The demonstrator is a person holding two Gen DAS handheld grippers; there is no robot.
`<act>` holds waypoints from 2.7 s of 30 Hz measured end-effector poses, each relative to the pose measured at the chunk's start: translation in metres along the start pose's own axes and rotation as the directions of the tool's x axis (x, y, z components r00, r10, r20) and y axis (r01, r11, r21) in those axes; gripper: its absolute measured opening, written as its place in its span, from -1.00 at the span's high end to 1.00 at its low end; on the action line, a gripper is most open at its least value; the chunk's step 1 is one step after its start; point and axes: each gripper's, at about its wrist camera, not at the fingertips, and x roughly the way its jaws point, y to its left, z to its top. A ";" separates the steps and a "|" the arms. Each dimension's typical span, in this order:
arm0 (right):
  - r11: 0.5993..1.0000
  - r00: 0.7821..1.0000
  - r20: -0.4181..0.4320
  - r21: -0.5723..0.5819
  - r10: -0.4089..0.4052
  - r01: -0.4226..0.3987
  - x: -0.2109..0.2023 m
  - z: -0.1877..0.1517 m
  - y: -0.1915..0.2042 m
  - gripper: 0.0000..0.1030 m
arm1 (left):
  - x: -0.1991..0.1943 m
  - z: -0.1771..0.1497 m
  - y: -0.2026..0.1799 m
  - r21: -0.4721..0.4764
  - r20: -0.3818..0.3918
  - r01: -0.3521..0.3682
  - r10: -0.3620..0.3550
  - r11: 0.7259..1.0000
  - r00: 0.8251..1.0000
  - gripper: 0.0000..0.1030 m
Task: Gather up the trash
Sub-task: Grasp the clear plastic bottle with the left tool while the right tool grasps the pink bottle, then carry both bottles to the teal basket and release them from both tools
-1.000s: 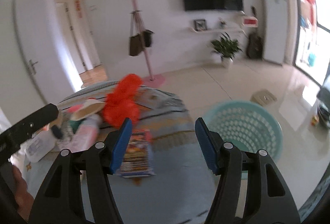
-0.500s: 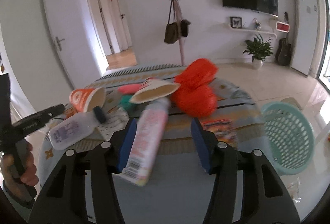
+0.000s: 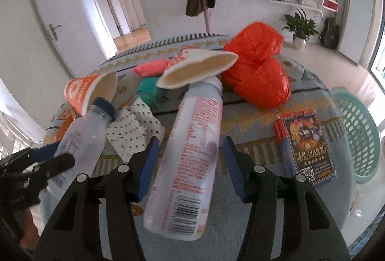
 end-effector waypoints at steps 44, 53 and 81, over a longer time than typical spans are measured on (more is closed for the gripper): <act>0.981 0.967 0.197 0.075 0.163 -0.180 -0.124 -0.003 -0.103 0.11 | -0.039 0.017 -0.127 0.058 0.232 0.139 -0.149 0.989 0.961 -0.07; 0.983 0.954 0.301 0.177 -0.012 -0.043 -0.148 0.016 -0.183 0.11 | -0.017 0.061 -0.213 0.190 0.266 0.188 -0.235 0.964 0.935 -0.07; 0.785 0.960 -0.068 0.561 -0.273 0.263 -0.024 -0.021 -0.385 0.10 | 0.209 0.081 -0.353 0.227 -0.089 0.344 -0.332 0.911 0.939 -0.10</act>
